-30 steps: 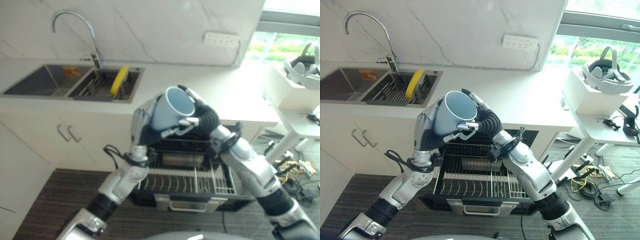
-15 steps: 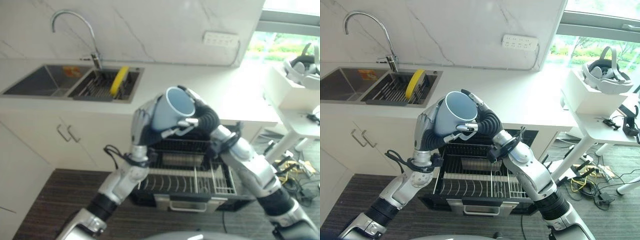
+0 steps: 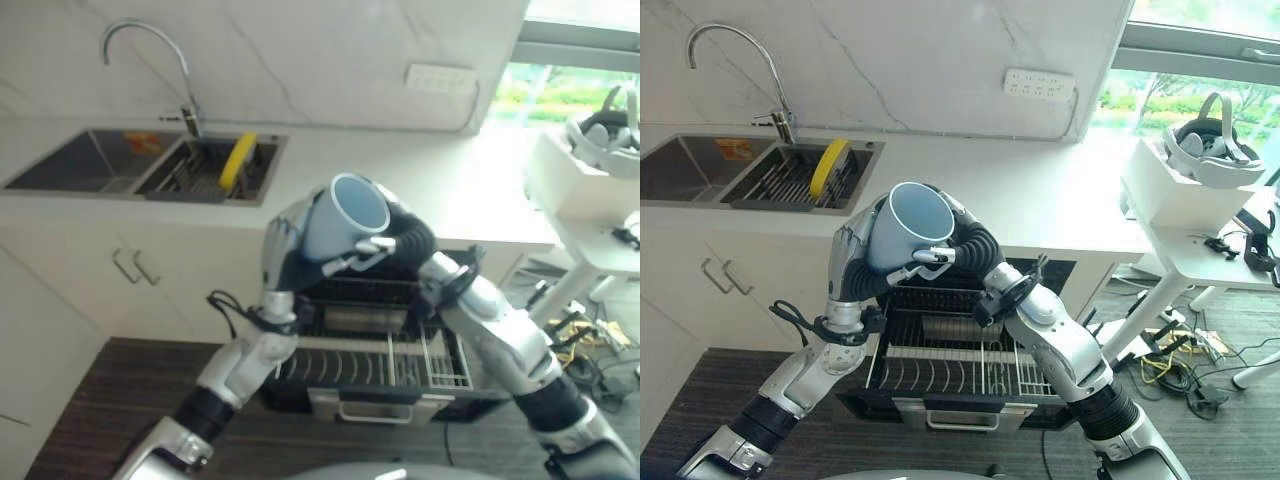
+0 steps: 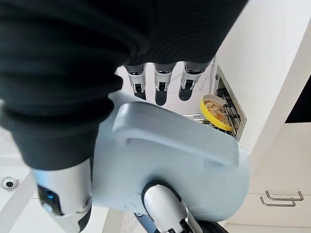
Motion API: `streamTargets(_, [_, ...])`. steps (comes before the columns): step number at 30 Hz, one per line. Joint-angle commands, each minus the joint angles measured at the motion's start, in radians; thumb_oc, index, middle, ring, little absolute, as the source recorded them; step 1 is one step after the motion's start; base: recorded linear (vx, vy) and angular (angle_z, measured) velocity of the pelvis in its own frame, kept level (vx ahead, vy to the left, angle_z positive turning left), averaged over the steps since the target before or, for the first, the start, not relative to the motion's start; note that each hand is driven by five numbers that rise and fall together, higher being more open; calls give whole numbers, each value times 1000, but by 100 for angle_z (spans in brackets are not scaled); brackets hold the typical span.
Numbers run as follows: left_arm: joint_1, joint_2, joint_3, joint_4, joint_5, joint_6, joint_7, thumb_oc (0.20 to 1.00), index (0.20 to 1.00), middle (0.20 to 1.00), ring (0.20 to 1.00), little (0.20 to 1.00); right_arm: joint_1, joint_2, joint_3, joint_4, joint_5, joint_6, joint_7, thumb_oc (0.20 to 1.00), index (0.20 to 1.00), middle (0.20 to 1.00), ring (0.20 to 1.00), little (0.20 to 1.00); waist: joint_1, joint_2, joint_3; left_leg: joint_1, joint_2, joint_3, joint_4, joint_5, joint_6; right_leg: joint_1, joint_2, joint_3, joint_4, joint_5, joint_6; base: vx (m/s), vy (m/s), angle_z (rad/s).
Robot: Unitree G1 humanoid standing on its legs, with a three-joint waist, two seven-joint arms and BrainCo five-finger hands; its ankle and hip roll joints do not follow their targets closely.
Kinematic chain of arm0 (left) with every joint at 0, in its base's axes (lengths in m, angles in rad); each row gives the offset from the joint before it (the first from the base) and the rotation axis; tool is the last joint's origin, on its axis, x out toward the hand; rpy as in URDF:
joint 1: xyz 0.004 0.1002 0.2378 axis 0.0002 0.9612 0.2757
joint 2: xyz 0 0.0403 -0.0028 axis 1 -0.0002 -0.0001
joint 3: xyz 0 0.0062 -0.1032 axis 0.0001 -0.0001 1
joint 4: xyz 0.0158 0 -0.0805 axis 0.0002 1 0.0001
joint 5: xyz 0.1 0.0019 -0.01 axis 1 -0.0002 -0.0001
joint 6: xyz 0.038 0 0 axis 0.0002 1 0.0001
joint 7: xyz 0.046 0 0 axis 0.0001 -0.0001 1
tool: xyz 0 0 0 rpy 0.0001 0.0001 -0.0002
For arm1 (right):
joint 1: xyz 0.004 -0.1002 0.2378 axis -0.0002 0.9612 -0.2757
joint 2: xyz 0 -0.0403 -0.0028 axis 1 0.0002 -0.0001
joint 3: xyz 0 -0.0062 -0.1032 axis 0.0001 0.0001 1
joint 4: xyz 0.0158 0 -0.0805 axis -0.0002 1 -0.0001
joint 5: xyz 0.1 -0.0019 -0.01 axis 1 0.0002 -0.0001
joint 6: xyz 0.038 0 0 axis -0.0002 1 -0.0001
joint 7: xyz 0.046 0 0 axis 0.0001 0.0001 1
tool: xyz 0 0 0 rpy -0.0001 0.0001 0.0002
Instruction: Place the dishes in the dishwasher.
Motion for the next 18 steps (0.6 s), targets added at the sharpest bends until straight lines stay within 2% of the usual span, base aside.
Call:
streamTargets(1, [-158,19,-47,32,12,-11,31,200,200,200,200,200,-113,27,0,-20,34,-28,-1,1000,1000,1000,1000,1000,21,-26,14,17,15,85,7,-105,-1,65,-59,1,10,-116,81,0,0,0])
streamTargets(7, [-157,22,-53,31,14,-9,19,200,200,200,200,200,-117,29,4,-33,25,-32,-8,1000,1000,1000,1000,1000,23,-24,14,16,16,84,7,-104,-2,65,-59,1,9,-116,80,0,0,0])
streamTargets(8, [-159,22,-55,31,14,-7,16,200,200,200,200,200,-117,30,5,-30,22,-40,-9,711,711,711,711,711,23,-24,15,16,15,83,7,-104,-2,65,-59,1,9,-116,80,0,0,0])
streamTargets(9, [-159,22,-55,31,14,-7,16,200,200,200,200,200,-117,30,5,-30,22,-40,-9,711,711,711,711,711,23,-24,15,16,15,83,7,-104,-2,65,-59,1,9,-116,80,0,0,0])
streamTargets(10, [-159,25,-58,25,13,-4,7,200,200,200,200,200,-119,34,0,-35,12,-79,-15,200,200,200,200,200,23,-22,14,17,15,83,7,-104,-1,66,-59,0,8,-117,80,0,0,0])
streamTargets(18, [-159,23,-71,14,15,2,-1,200,200,200,200,200,-131,51,-2,-52,-36,-144,-48,200,200,200,200,200,26,-14,15,16,14,80,7,-105,0,66,-61,0,8,-118,80,0,0,0])
